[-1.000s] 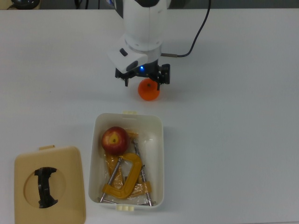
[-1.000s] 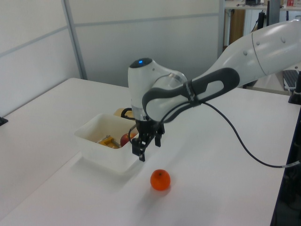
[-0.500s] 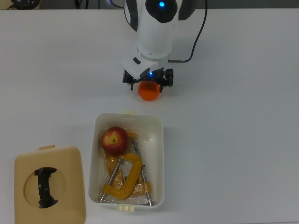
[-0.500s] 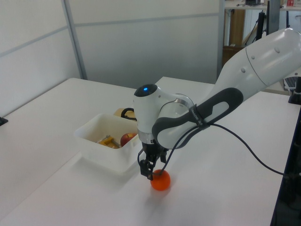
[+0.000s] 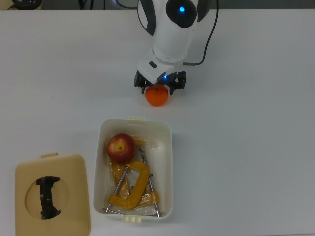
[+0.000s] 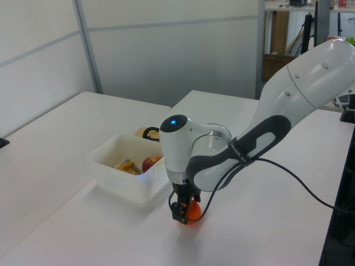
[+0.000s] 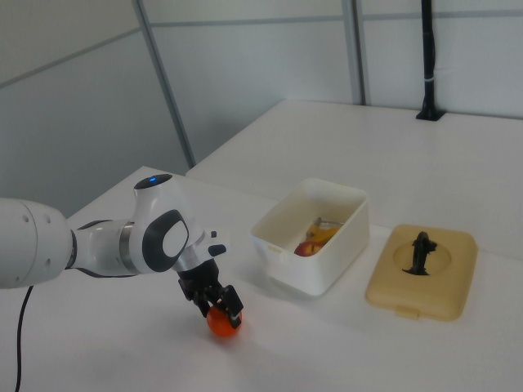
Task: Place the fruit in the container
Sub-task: 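Move the open gripper to the orange and lower around it, then lift the orange over the white container, lower it in and release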
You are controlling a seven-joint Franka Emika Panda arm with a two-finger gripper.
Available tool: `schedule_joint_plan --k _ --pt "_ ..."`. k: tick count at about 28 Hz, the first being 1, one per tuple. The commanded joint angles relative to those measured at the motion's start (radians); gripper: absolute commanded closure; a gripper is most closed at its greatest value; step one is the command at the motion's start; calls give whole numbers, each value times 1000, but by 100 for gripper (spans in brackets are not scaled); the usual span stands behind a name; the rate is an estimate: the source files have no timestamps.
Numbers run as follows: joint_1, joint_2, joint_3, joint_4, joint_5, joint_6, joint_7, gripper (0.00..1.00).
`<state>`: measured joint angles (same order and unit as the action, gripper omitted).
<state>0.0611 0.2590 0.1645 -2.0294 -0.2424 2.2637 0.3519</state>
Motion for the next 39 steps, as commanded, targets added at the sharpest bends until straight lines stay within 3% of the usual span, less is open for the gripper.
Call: schedule_joint_plan --k 1,9,14,24,31,37,38,39 --pt "6 -21 -7 -28 -31 39 30 98" --pt "-9 -55 -17 53 -8 31 32 100" --pt "-49 -50 -19 173 87 25 16 100" --pt "-124 9 -19 349 149 36 25 100" --pt "-127 129 -22 455 135 57 82 100" --pt "-127 160 -23 471 88 145 166 100" --pt "-126 161 -23 471 77 145 179 93" --pt "-126 161 -22 471 62 145 199 49"
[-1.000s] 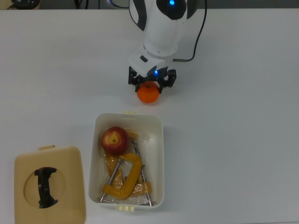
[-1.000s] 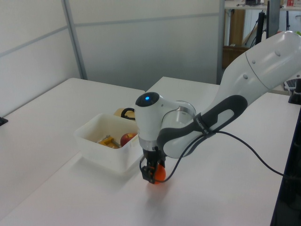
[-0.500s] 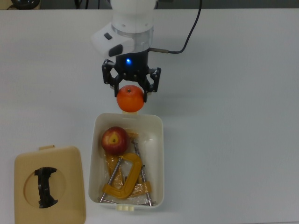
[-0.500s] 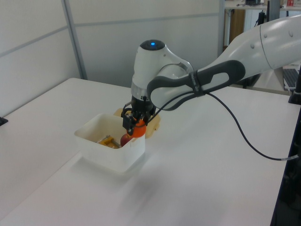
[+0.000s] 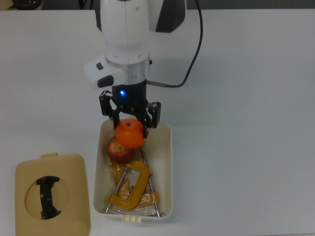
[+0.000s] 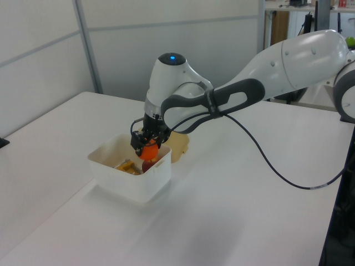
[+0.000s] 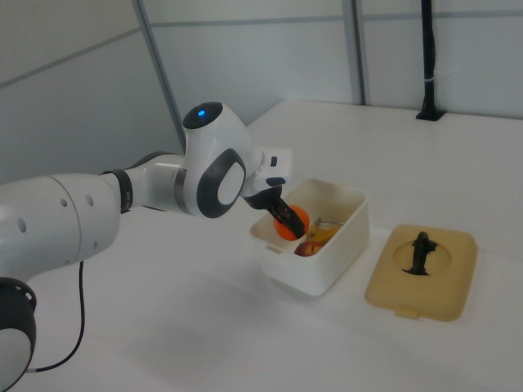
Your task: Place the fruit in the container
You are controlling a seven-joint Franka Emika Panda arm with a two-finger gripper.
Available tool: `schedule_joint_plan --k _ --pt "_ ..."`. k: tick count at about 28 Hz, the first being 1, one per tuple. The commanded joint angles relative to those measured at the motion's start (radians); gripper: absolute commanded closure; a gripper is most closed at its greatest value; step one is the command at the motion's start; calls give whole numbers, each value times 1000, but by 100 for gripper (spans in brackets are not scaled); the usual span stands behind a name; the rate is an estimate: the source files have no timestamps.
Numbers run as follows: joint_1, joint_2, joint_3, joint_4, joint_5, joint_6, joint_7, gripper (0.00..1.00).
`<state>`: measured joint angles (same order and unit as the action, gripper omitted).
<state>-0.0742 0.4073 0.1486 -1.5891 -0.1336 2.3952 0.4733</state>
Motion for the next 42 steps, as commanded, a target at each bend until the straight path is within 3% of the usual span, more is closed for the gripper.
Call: schedule_joint_plan --k 1,2,20,26,32,42 --pt "10 13 -6 31 -49 13 88 19" --pt "10 13 -6 31 -53 13 96 0" --pt "11 -12 -6 28 -58 -19 93 0" --pt "11 -47 3 29 -35 -233 -22 0" --pt "8 -122 -1 31 61 -440 -183 0" --pt "-4 -212 -11 34 68 -689 -335 0"
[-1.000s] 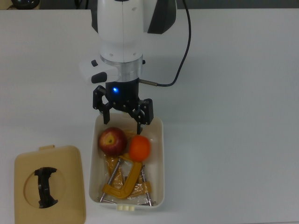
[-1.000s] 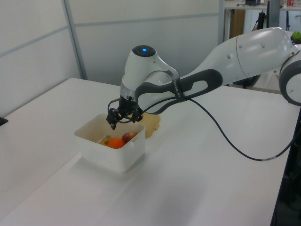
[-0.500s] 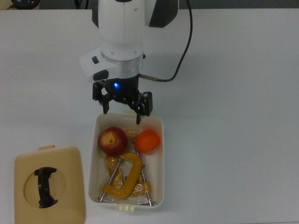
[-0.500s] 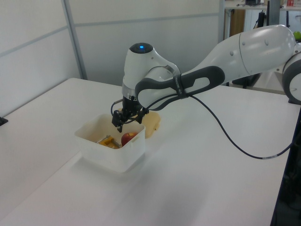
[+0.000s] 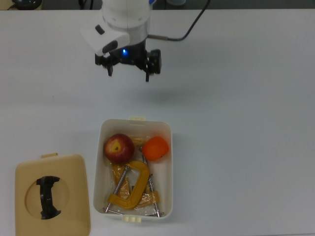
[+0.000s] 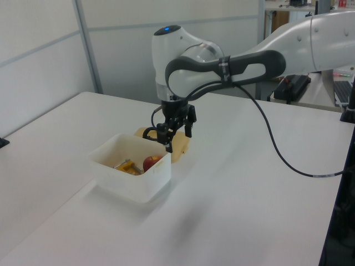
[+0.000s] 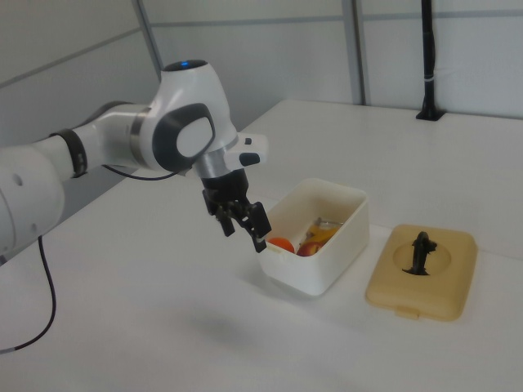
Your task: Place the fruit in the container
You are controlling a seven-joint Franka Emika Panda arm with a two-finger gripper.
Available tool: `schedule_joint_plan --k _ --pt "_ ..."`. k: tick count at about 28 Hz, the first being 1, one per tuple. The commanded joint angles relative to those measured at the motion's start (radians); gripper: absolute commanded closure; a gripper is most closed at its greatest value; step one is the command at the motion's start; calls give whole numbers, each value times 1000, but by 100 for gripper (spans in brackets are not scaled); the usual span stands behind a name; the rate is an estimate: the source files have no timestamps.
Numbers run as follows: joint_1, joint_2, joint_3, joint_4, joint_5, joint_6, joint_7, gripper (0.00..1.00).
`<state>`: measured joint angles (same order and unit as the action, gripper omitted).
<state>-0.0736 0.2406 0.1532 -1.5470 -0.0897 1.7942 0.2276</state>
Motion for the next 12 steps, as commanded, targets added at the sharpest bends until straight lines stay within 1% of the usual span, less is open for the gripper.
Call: schedule_joint_plan --k 1,4,5,6,7,12 --pt "-20 -62 -14 -10 25 -117 -115 0" --pt "-41 -78 -14 -8 50 -141 -148 0" --pt "-49 -84 -15 -8 65 -144 -160 0" --pt "-64 -98 -15 -8 91 -144 -181 0" --pt "-74 -99 -15 -8 100 -144 -189 0" --pt "-83 -107 -15 -8 104 -144 -200 0"
